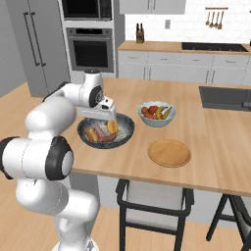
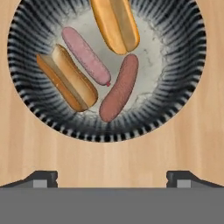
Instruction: Place one bun and one sausage from the bowl on each plate.
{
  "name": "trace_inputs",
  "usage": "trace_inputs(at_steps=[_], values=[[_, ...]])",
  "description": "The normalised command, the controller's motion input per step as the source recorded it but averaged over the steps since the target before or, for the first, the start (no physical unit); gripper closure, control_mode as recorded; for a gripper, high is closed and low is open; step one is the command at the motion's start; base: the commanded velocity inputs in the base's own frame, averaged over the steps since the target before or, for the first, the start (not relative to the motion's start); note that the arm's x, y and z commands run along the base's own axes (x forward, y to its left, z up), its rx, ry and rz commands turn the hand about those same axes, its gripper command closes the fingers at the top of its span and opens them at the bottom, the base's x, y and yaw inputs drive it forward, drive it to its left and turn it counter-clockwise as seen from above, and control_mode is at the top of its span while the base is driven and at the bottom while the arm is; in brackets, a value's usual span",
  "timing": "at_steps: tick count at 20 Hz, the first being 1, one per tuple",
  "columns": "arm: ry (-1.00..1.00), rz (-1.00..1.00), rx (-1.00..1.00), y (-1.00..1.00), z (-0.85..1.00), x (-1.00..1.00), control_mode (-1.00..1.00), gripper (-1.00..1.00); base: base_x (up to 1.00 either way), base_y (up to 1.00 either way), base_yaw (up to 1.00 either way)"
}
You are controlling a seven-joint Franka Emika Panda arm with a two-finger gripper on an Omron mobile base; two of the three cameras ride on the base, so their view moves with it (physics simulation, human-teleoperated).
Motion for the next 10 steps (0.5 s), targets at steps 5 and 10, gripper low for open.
trace_inputs(at_steps=[5,10], values=[[0.01,0.0,0.0,0.0,-0.68,0.0,-1.0,-1.0,0.0,0.0,0.0],[0.0,0.0,0.0,0.0,-0.45,-0.09,-1.0,-1.0,0.0,0.0,0.0]])
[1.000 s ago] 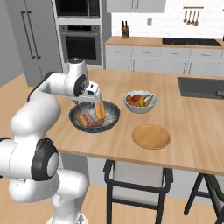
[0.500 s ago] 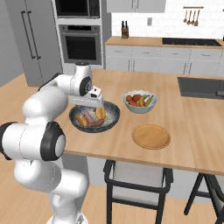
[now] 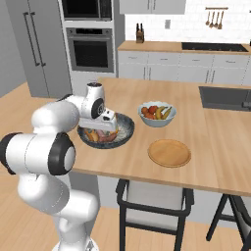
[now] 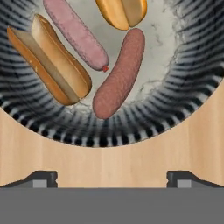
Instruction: Place one bun and one sausage from the bowl on each plate.
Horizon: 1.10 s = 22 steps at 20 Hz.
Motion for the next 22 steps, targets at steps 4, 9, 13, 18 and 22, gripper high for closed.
trace_inputs(at_steps=[4,9,13,18,22], values=[[0.0,0.0,0.0,0.0,-0.36,-0.01,-1.0,-1.0,0.0,0.0,0.0],[0.0,0.0,0.0,0.0,0.0,0.53,-1.0,-1.0,0.0,0.0,0.0],[0.0,0.0,0.0,0.0,-0.09,0.59,-1.0,-1.0,0.0,0.0,0.0],[0.04,0.0,0.0,0.0,-0.41,0.18,-1.0,-1.0,0.0,0.0,0.0],[0.05,0.0,0.0,0.0,-0.38,0.0,-1.0,-1.0,0.0,0.0,0.0]])
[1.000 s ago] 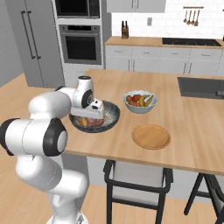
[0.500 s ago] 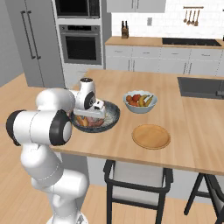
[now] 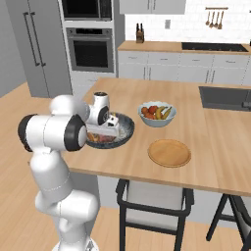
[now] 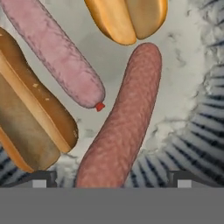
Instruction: Place one bun and one sausage from the bowl on each plate.
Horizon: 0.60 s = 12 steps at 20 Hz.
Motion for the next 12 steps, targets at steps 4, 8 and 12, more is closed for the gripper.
trace_inputs(at_steps=[4,8,12], values=[[0.01,0.0,0.0,0.0,-0.21,0.0,-1.0,-1.0,0.0,0.0,0.0],[0.0,0.0,0.0,0.0,-0.07,0.01,-1.0,-1.0,0.0,0.0,0.0],[0.0,0.0,0.0,0.0,-0.1,0.03,-1.0,-1.0,0.0,0.0,0.0]])
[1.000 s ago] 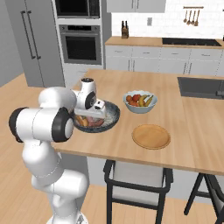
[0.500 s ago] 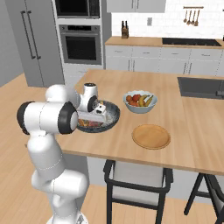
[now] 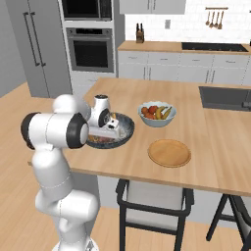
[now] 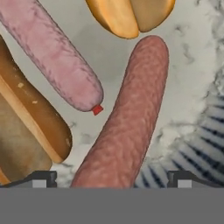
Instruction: Place one bun and one sausage from the bowl on each plate.
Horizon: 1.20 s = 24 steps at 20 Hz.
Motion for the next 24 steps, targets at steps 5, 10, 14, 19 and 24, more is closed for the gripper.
trace_inputs(at_steps=[5,10,14,19,24], values=[[0.02,0.0,0.0,0.0,-0.24,0.0,-1.0,-1.0,0.0,0.0,0.0],[0.01,0.0,0.0,0.0,0.0,0.0,-1.0,1.0,0.0,0.0,0.0],[0.0,0.0,0.0,0.0,0.0,0.0,-1.0,1.0,0.0,0.0,0.0],[0.03,0.01,0.0,0.0,0.15,0.0,-1.0,1.0,0.0,0.0,0.0],[0.0,0.17,0.0,0.0,0.56,-0.27,-1.0,1.0,0.0,0.0,0.0]])
